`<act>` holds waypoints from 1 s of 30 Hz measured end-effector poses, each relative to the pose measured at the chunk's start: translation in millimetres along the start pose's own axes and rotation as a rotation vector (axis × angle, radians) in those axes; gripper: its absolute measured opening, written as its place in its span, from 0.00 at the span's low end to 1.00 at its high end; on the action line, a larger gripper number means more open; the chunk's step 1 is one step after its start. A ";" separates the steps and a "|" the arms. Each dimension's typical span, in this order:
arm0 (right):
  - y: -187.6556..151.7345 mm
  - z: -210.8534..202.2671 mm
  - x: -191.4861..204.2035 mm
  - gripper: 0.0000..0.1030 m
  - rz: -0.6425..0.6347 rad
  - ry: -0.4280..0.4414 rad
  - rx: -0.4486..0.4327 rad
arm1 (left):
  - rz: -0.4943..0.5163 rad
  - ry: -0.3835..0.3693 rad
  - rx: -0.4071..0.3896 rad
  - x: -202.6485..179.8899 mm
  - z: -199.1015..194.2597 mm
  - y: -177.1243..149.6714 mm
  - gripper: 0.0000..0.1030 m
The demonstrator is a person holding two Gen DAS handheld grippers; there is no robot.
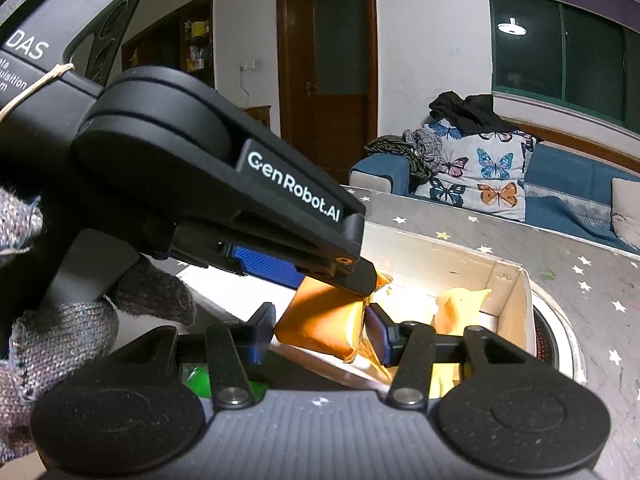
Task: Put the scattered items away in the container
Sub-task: 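Lower the orange pack into the box and open the left tool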
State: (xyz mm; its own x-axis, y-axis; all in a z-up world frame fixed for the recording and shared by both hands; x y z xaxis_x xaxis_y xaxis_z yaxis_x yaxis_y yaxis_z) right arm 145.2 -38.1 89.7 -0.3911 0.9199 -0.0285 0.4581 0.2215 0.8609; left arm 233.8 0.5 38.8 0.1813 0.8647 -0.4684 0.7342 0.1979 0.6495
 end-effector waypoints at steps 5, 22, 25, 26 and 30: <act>-3.0 14.6 -2.5 0.48 0.028 0.008 0.028 | -0.017 0.004 0.020 9.3 14.9 2.0 0.39; -8.6 44.0 -7.4 0.48 0.036 0.002 0.077 | -0.075 -0.024 0.045 27.4 27.3 -1.4 0.39; -9.2 44.5 -7.3 0.48 0.038 -0.003 0.078 | -0.077 -0.026 0.041 28.4 25.2 -1.0 0.40; -9.0 45.4 -7.8 0.48 0.038 -0.004 0.079 | -0.078 -0.027 0.039 28.6 24.5 -0.9 0.40; -7.4 48.4 -8.5 0.49 0.037 -0.008 0.080 | -0.078 -0.031 0.029 29.2 21.9 -0.1 0.40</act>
State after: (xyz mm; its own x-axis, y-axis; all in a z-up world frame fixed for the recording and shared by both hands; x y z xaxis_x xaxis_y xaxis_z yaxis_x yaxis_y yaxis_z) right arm 183.8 -31.9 59.0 -0.3664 0.9304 -0.0013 0.5349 0.2118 0.8180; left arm 253.3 15.6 12.0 0.1426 0.8326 -0.5351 0.7650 0.2503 0.5934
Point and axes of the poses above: each gripper's, at about its wrist camera, not at the fingertips, and z roughly the way its jaws point, x to its left, y to its top, the point moved 4 cm from there along z, roughly the way its jaws point, and after that the axes turned 7 degrees about -y, right-handed, at the moved point
